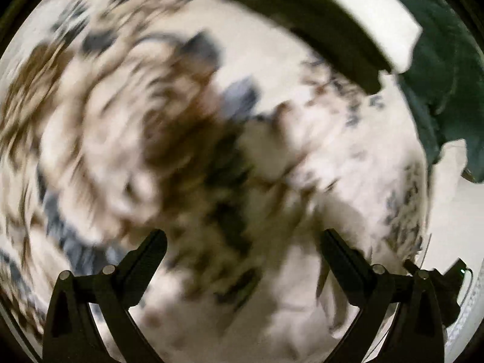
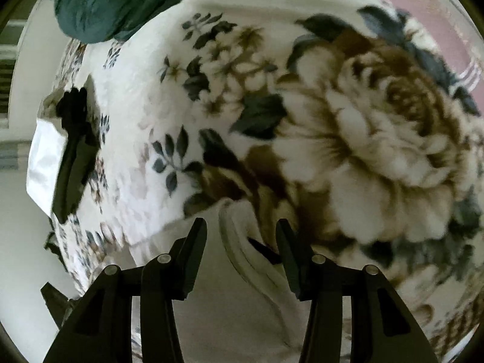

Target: Fold small clothes

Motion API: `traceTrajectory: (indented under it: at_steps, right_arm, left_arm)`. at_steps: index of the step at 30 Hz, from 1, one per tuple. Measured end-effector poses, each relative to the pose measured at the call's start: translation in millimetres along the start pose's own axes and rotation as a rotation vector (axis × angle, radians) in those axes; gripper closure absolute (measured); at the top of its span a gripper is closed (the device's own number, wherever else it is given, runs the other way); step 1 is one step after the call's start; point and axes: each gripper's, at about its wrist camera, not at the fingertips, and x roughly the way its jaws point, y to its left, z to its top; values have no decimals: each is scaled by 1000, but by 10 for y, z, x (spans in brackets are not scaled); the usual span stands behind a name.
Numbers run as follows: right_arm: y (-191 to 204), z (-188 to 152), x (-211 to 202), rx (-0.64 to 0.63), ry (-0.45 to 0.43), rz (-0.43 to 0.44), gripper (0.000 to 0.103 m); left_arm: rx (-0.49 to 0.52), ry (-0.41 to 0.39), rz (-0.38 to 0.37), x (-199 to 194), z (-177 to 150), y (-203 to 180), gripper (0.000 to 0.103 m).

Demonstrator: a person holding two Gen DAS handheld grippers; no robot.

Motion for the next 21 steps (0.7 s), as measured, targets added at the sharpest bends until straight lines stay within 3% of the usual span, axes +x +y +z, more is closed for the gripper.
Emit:
traceTrajectory:
  at_steps: [4,6,9,12,17,19,21]
  right_arm:
    - [19,71,187,69,47,21,53]
    - [32,80,244,84,66,24,53]
    - [70,62,247,64,64,16,53]
    - [87,39,237,37,60,-3,53]
    - [99,14,255,9,60,-30,53]
    - [104,1,257,9,60,-30,53]
    - [102,-12,241,11,56,-37,53]
  left_arm:
    - [28,22,-58,120,127,-210,2]
    - [41,22,-88,39,182,-324,2]
    - [35,2,-118,-215,162,-204,2]
    - [-2,-34,-99,-473,127,6,2]
    - [-44,-18,-100,-400,235,57,2]
    - [3,4,-115,-314,295,-97,2]
    - [79,52,-76,-135,318,-313,2]
